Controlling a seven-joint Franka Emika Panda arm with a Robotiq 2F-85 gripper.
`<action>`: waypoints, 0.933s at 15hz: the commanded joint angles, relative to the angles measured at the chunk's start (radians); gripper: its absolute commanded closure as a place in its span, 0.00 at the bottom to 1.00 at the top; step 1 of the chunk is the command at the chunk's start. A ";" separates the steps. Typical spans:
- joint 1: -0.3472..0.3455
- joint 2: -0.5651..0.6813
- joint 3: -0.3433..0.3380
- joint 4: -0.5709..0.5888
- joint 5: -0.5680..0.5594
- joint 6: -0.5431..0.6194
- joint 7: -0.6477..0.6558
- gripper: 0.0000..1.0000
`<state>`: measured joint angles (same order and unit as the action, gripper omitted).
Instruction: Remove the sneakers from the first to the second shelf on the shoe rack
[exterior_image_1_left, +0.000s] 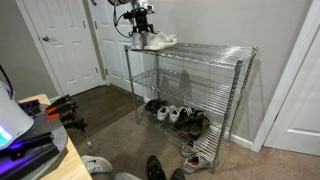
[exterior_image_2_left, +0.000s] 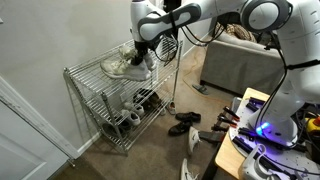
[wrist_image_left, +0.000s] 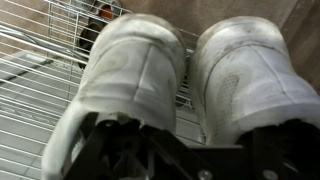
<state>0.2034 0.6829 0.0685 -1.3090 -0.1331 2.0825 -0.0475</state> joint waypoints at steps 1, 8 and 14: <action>-0.030 -0.030 0.025 -0.023 0.041 -0.074 -0.039 0.60; -0.035 -0.028 0.023 -0.015 0.039 -0.114 -0.032 0.96; -0.027 -0.098 0.021 -0.041 0.028 -0.128 -0.020 0.94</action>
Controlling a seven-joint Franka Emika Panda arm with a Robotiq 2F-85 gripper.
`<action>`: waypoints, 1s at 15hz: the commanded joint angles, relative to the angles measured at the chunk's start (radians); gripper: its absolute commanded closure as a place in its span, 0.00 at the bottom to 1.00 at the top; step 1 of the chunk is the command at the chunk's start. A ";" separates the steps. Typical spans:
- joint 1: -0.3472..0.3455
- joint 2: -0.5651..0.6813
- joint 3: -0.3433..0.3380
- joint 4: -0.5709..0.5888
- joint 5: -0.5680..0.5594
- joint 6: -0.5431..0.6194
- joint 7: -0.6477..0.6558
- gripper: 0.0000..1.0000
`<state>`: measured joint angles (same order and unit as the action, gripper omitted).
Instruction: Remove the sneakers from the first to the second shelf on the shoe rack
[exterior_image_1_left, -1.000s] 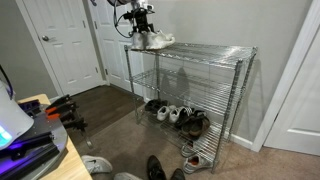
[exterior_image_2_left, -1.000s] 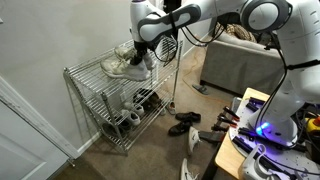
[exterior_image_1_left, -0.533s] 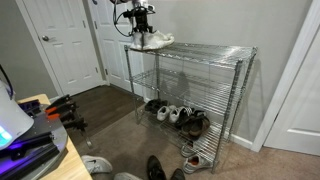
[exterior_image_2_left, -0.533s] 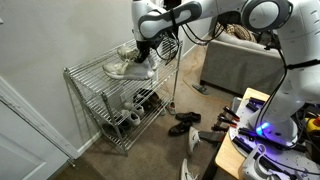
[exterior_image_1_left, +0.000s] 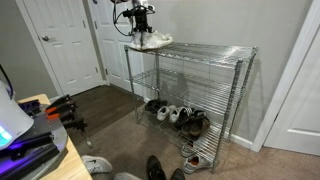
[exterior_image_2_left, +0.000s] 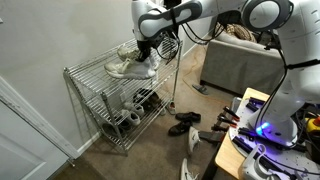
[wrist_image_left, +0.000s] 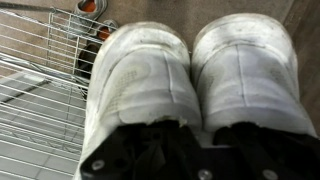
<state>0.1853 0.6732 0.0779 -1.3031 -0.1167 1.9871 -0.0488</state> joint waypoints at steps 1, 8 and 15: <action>-0.008 -0.108 0.013 -0.054 0.013 -0.042 -0.017 0.94; -0.009 -0.248 0.016 -0.070 0.020 -0.213 0.014 0.94; -0.008 -0.346 -0.002 -0.096 0.003 -0.445 0.082 0.94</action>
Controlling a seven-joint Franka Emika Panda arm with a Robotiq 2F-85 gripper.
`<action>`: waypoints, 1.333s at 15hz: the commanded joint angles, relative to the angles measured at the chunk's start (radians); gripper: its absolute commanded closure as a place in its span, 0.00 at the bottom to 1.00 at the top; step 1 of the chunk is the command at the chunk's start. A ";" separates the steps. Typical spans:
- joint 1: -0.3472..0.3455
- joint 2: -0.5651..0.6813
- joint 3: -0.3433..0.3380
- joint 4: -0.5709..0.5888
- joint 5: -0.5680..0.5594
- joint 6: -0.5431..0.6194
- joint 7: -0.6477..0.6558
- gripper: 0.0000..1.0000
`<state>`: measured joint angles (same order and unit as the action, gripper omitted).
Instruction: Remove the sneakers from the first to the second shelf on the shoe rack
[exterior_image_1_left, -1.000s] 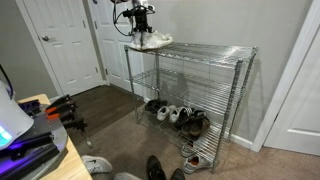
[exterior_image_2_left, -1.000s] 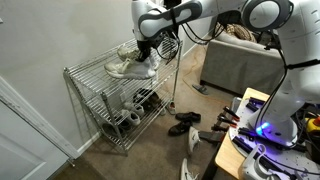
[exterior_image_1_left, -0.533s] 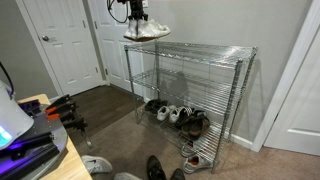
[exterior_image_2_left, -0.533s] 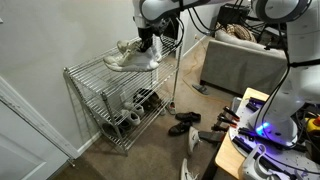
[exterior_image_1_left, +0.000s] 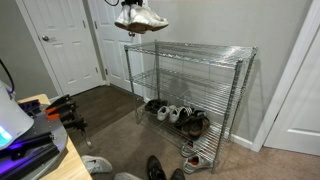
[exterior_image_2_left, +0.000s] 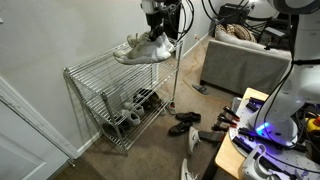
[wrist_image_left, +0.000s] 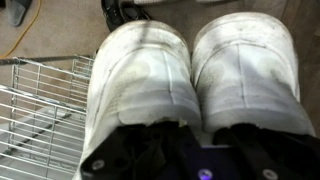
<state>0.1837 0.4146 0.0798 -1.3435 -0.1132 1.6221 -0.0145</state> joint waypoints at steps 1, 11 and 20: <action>-0.007 -0.105 -0.006 -0.069 0.001 -0.120 0.066 0.94; -0.061 -0.295 -0.044 -0.295 0.017 -0.375 0.210 0.94; -0.139 -0.044 -0.078 -0.303 0.067 -0.261 0.179 0.94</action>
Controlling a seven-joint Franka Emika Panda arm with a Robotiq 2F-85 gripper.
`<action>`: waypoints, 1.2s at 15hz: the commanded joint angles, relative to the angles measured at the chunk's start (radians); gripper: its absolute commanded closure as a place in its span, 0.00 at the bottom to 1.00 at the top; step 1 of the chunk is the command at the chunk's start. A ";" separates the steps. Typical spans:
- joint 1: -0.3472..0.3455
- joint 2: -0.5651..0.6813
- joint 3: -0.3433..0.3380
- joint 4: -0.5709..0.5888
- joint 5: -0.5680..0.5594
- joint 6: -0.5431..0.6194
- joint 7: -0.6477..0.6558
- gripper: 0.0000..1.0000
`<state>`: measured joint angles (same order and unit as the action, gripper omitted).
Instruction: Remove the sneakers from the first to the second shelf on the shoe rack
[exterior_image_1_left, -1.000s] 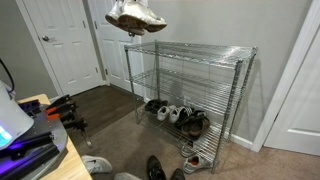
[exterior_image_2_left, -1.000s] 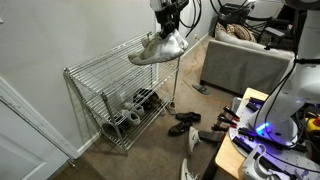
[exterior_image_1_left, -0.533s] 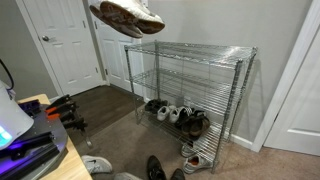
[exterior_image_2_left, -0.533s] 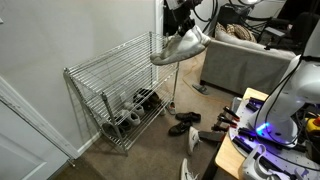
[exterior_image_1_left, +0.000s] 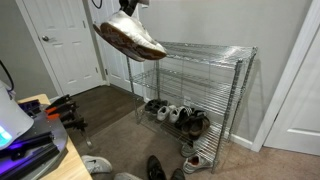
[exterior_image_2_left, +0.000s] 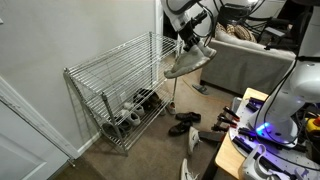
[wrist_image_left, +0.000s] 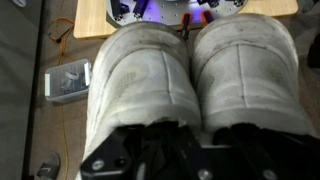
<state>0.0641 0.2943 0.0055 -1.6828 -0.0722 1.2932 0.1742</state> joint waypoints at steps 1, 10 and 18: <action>-0.018 0.106 -0.007 0.036 0.008 0.127 -0.002 0.94; -0.010 0.308 -0.020 0.106 0.007 0.332 -0.008 0.81; -0.010 0.343 -0.020 0.151 0.014 0.334 -0.012 0.82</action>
<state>0.0521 0.6363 -0.0123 -1.5344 -0.0596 1.6291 0.1636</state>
